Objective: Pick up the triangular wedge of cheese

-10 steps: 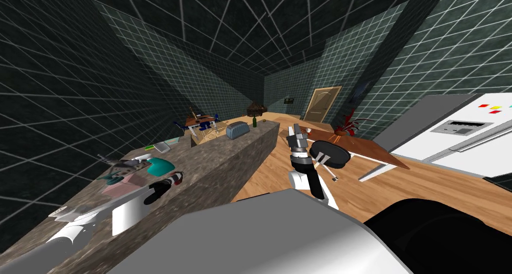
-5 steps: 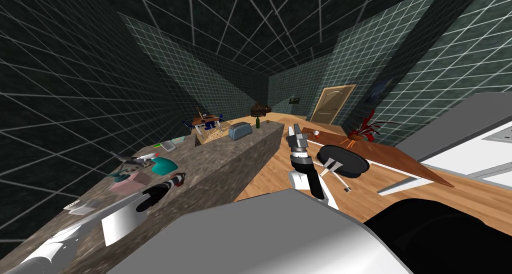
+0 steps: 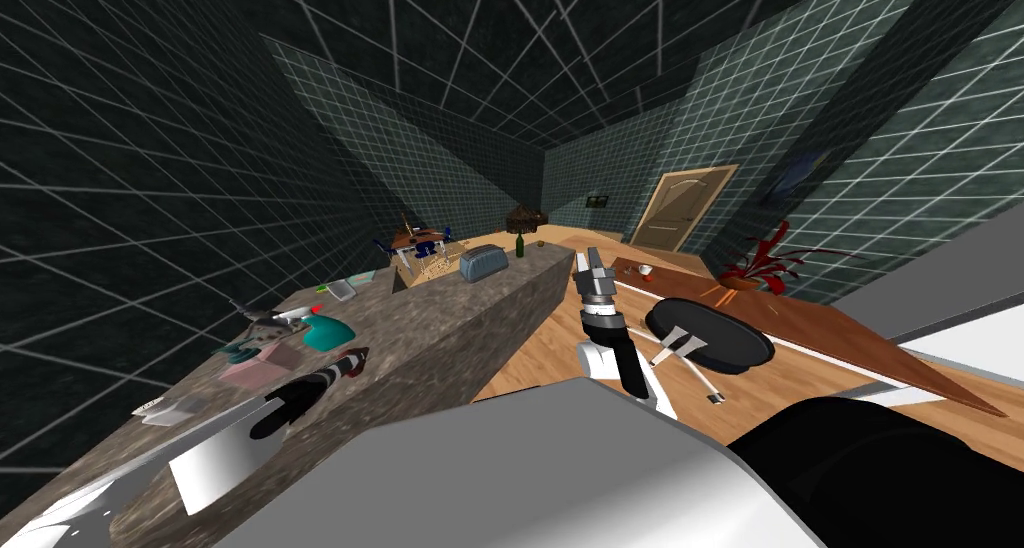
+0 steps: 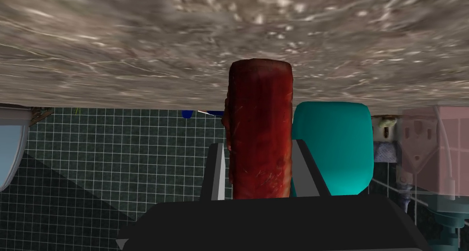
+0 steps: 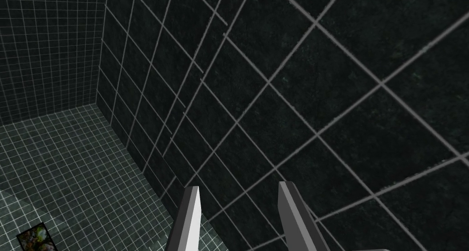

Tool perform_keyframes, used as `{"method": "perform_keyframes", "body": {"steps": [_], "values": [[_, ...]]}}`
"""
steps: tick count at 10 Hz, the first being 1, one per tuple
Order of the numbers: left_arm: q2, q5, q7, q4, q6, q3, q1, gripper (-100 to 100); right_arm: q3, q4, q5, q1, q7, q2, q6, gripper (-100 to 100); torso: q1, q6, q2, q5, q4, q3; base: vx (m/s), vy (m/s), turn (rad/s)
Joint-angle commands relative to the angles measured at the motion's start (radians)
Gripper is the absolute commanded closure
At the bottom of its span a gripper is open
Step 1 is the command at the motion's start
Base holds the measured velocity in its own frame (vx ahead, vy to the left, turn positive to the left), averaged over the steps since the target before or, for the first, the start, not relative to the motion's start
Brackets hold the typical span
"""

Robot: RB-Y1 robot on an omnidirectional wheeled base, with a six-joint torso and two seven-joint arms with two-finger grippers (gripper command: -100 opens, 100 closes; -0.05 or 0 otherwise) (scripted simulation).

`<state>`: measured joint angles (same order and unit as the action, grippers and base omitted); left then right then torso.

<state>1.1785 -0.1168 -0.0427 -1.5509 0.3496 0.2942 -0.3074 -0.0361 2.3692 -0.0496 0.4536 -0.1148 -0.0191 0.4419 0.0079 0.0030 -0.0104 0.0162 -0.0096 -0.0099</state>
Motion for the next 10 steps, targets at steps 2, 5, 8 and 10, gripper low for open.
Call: {"method": "perform_keyframes", "body": {"steps": [2, 5, 8, 10], "values": [[-0.019, 0.003, 0.065, -0.034, -0.028, -0.079, -0.069, 100, 0.0, 0.0, 0.0, 0.0, 0.0, 0.0, 0.0, 0, 0.0, -0.002, -0.002, 0.0, 0.0, -0.001, 0.099, -0.023, 0.15], [-0.036, 0.008, 0.125, -0.069, -0.054, -0.155, -0.134, 100, 0.0, 0.0, 0.0, 0.0, 0.0, 0.0, 0.0, 0, -0.002, 0.0, -0.002, -0.001, 0.0, -0.001, 0.076, -0.037, 0.105], [-0.053, 0.013, 0.186, -0.103, -0.08, -0.228, -0.199, 100, 0.0, 0.0, 0.0, 0.0, 0.0, 0.0, 0.0, 0, -0.004, -0.001, -0.002, -0.002, 0.0, -0.001, 0.083, -0.042, 0.106], [-0.056, 0.011, 0.184, -0.095, -0.085, -0.218, -0.193, 0, 0.0, 0.0, 0.0, 0.0, 0.0, 0.0, 0.0, 0, -0.001, 0.0, 0.002, -0.001, 0.001, 0.001, 0.006, 0.0, 0.0]]}}
